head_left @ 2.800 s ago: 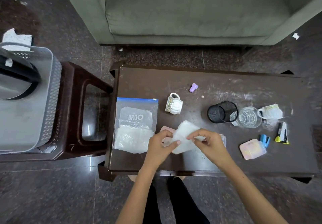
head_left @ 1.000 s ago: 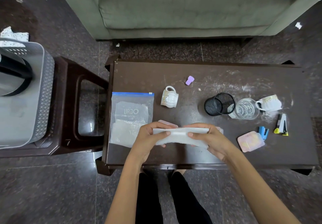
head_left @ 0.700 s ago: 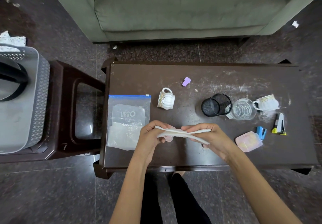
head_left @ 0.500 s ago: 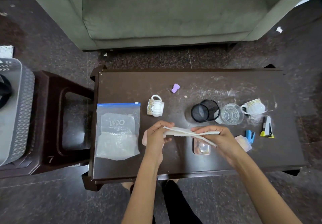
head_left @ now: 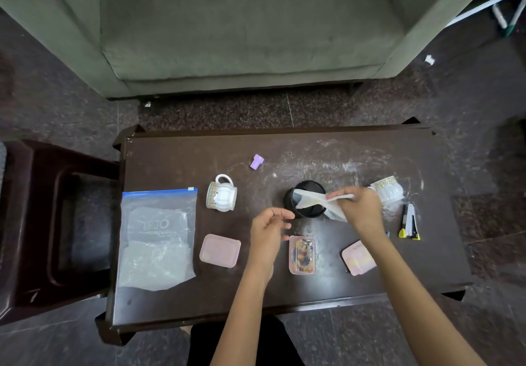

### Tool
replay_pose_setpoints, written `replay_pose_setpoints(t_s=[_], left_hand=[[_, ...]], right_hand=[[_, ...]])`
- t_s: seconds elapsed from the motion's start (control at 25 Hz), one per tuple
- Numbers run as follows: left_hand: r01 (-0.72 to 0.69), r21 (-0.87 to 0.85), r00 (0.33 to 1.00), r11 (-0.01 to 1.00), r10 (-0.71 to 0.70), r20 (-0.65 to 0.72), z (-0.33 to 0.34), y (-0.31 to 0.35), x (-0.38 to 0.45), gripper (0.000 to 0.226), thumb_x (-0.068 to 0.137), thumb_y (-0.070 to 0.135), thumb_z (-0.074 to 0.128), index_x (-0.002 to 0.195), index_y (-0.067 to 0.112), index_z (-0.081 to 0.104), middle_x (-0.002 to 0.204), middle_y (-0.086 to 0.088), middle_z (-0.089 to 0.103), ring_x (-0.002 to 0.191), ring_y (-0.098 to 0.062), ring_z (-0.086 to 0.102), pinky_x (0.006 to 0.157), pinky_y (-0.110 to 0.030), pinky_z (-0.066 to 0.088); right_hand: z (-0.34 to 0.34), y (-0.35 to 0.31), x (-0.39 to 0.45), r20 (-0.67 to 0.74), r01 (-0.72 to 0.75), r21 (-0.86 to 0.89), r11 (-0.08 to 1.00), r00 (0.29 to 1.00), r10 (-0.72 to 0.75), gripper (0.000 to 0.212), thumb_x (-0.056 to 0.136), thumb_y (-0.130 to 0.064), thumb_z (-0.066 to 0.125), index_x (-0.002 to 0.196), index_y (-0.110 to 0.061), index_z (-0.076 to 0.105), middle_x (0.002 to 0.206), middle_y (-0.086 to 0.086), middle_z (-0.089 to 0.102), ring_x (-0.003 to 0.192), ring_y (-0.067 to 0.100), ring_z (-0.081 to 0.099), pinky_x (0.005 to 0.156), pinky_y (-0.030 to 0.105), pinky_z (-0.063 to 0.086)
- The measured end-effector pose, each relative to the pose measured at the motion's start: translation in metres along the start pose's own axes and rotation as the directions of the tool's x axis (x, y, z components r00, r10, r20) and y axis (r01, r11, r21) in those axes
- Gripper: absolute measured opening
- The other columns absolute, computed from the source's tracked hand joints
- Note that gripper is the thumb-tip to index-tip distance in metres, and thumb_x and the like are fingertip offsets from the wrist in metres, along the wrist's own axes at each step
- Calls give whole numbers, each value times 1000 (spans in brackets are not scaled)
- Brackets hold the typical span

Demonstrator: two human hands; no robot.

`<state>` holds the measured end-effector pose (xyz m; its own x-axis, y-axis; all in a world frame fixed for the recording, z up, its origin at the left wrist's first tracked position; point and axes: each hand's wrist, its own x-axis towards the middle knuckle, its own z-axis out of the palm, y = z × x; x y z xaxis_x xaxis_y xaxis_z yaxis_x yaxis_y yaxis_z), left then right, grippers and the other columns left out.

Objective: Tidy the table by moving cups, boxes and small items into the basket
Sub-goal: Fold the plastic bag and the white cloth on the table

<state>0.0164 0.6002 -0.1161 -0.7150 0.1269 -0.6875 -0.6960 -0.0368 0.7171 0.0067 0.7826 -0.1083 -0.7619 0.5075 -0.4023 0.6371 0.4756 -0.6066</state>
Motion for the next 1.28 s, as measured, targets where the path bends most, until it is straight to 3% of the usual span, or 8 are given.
replay_pose_setpoints(t_s=[0.16,0.32,0.44,0.52,0.72,0.96,1.16,1.28], left_hand=[[5,10,1000,1000,-5,-14,3,-3,3,31,91,-7,34,88,3,64,95,-5,67,74,-10,57,57,-14,50],[14,32,1000,999,-13,-20,2,-8,6,31,90,-7,36,88,6,64,96,-5,69,76,-10,58,58,-16,51],[28,43,999,999,-27,-22,1,-10,6,32,90,-7,37,87,9,64,96,-5,70,76,-11,59,60,-18,51],[30,52,999,998,-29,-20,0,-10,5,33,90,-7,37,85,10,64,96,-5,70,76,-11,59,60,-18,51],[32,68,999,997,-31,-20,-3,-10,4,33,89,-6,38,85,13,64,97,-4,71,76,-9,60,63,-21,51],[43,62,999,997,-42,-22,-9,-11,0,30,89,-6,38,91,9,64,95,-4,70,75,-10,60,64,-23,50],[57,66,998,996,-56,-27,-14,-16,-8,30,90,-5,39,87,13,63,94,-3,71,74,-10,60,65,-23,51],[58,64,998,996,-56,-27,-19,-17,-14,28,90,-5,39,89,11,63,94,-4,71,73,-9,60,63,-21,51]], right_hand=[[14,-9,14,63,84,-206,975,995,-72,26,79,5,50,85,-6,72,82,17,72,64,30,58,43,16,37],[16,-6,14,67,116,-379,918,993,-98,19,83,-5,57,100,3,58,84,22,63,70,32,51,46,29,28],[23,0,13,103,117,-451,885,992,-79,25,87,-12,58,107,3,56,92,23,66,77,34,56,54,29,33],[28,4,15,117,122,-447,886,990,-77,26,88,-12,57,109,3,56,93,23,66,83,36,61,60,30,38],[33,5,13,59,125,-392,911,992,-110,24,85,-12,59,104,2,59,88,21,67,73,31,59,54,26,35],[32,12,7,-37,156,-371,915,983,-182,20,83,-16,60,94,0,63,84,18,68,71,31,60,59,29,41],[26,9,-5,-69,209,-451,868,961,-268,24,86,-7,56,108,3,58,104,21,63,88,37,59,70,38,45],[22,9,-18,-140,257,-422,869,929,-343,23,84,-3,58,107,-1,58,104,17,62,88,37,59,66,38,46]])
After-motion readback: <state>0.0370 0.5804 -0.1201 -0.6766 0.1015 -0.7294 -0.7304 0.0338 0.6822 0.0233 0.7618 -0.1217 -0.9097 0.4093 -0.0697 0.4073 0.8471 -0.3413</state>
